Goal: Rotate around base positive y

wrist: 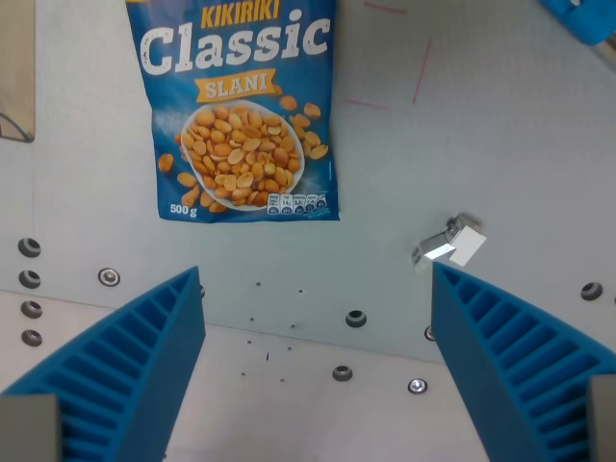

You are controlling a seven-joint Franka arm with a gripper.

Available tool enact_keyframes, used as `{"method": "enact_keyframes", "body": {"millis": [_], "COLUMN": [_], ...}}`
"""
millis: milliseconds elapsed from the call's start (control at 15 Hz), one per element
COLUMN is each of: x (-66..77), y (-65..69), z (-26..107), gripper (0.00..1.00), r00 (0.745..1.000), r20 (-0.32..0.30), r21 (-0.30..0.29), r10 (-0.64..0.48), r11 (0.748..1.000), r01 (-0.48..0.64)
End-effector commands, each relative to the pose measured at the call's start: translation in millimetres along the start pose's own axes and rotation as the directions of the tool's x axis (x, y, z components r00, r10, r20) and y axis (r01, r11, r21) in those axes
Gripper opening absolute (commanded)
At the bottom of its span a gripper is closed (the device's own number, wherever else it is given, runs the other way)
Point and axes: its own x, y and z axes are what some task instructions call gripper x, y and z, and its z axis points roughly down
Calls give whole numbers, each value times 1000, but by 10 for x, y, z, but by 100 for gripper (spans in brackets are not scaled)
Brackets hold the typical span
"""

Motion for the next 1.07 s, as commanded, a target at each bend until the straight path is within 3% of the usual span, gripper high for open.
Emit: {"method": "enact_keyframes", "body": {"millis": [67,1067], "x": [91,91], "y": [22,22], "z": [-84,-84], "gripper": [100,100], "r00": [979,922], "r20": [203,388], "r21": [48,92], "r10": [-7,-22], "r11": [999,996], "r01": [-3,-15]}}
